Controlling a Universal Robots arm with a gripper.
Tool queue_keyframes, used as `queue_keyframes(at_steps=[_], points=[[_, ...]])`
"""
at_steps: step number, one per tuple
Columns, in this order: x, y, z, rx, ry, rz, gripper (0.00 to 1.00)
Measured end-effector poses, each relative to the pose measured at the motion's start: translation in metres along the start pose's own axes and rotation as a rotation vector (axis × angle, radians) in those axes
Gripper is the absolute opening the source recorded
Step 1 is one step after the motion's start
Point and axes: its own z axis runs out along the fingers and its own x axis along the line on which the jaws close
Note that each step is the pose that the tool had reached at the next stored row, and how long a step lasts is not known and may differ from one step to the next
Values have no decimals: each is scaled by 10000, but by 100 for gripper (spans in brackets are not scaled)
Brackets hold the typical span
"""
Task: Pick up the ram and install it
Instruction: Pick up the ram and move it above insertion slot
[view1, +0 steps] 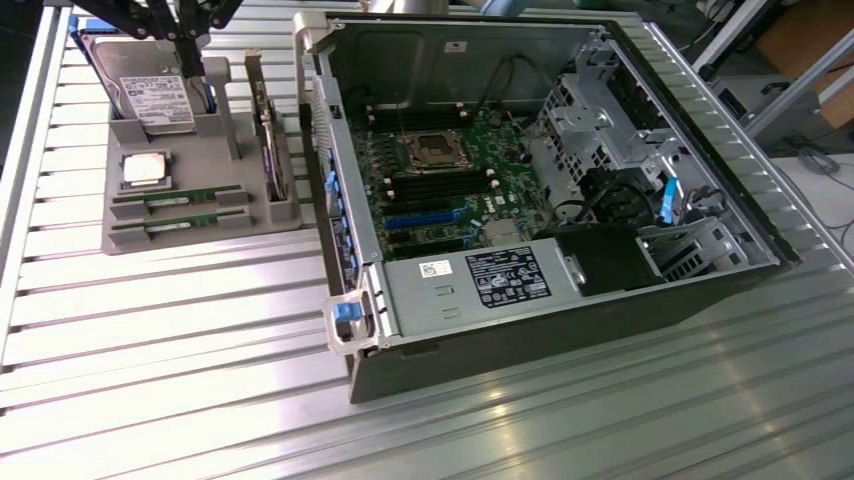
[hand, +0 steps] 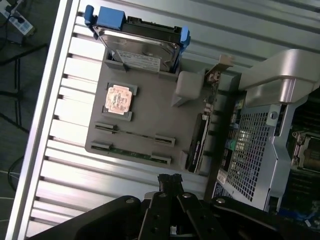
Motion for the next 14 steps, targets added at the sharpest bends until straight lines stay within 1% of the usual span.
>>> queue_keyframes(at_steps=[5,8,14], points=[[0,0,0,-7,12,-283,11],[0,0,0,-14,26,-590,11],[0,0,0,-24,43,-983,11]])
